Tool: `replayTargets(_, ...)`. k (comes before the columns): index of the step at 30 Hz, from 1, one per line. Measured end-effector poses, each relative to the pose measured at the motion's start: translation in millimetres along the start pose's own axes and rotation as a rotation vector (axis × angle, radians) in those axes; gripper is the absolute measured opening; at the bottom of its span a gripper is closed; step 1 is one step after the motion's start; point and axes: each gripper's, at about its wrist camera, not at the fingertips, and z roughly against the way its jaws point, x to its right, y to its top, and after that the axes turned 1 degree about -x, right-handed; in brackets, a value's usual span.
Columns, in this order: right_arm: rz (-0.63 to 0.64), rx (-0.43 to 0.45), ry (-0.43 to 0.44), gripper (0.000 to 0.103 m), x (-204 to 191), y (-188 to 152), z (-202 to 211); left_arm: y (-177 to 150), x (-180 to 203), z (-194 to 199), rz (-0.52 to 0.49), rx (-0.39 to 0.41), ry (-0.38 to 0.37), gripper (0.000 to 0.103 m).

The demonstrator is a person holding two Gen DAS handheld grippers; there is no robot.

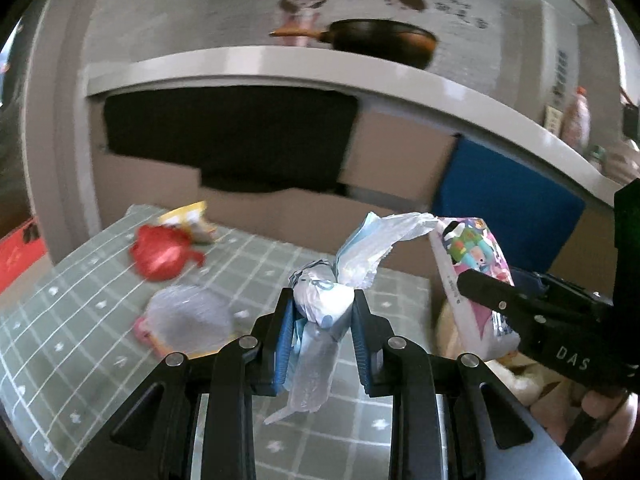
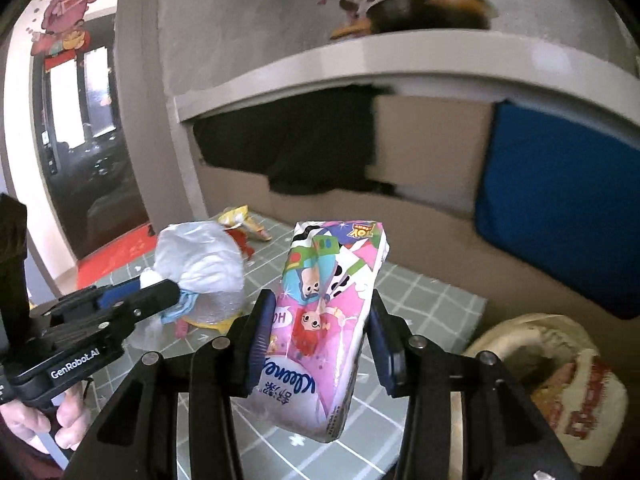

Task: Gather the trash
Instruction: 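Carry the pink pack over the bin with the right gripper while the left holds the plastic, then open the right gripper to drop the pink pack into the bin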

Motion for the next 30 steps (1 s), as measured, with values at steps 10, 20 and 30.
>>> replayTargets(10, -0.041, 0.066, -0.15, 0.041, 57, -12, 62, 8, 74, -18, -0.088, -0.018, -0.131, 0.028)
replayTargets(20, -0.126, 0.062, -0.204, 0.025, 122, -18, 67, 10, 111, -65, -0.061, -0.1, -0.259, 0.028)
replayTargets(30, -0.119, -0.016, -0.152, 0.025, 122, -40, 28, -1, 65, -78, -0.003, -0.134, -0.151, 0.028)
